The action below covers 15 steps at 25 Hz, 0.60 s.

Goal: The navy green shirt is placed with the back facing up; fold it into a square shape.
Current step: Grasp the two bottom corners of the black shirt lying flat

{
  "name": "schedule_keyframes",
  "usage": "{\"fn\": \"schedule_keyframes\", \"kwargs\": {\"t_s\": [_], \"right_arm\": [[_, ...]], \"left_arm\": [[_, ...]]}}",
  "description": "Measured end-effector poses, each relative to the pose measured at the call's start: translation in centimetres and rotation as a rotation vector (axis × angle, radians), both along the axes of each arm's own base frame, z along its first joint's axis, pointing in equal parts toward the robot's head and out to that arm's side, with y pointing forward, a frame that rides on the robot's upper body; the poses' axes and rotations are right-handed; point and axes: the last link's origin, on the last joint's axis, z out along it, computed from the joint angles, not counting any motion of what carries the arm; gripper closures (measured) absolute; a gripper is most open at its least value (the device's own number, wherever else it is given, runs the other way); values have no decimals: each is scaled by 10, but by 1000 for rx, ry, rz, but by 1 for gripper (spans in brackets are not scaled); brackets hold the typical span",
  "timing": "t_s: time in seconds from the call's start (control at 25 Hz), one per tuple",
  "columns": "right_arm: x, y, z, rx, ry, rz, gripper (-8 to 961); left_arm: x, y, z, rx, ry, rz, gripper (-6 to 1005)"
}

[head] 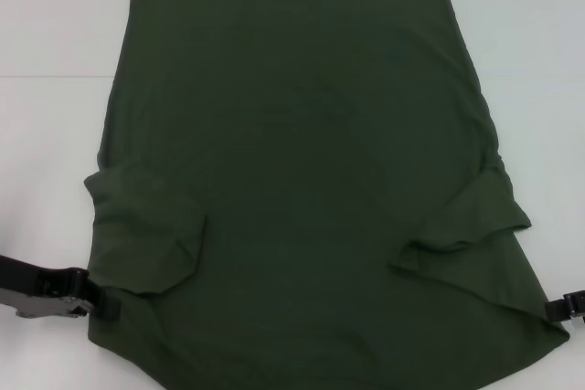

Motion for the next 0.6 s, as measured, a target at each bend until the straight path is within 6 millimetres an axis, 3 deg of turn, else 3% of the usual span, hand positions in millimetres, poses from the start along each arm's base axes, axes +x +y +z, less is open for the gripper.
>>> {"fn": "schedule_keyframes", "kwargs": {"t_s": [0.6], "right_arm": [[4,-5,-15,-39,-19,30,36]], "left_arm": [[-3,-4,-1,-2,-3,9,980]]}}
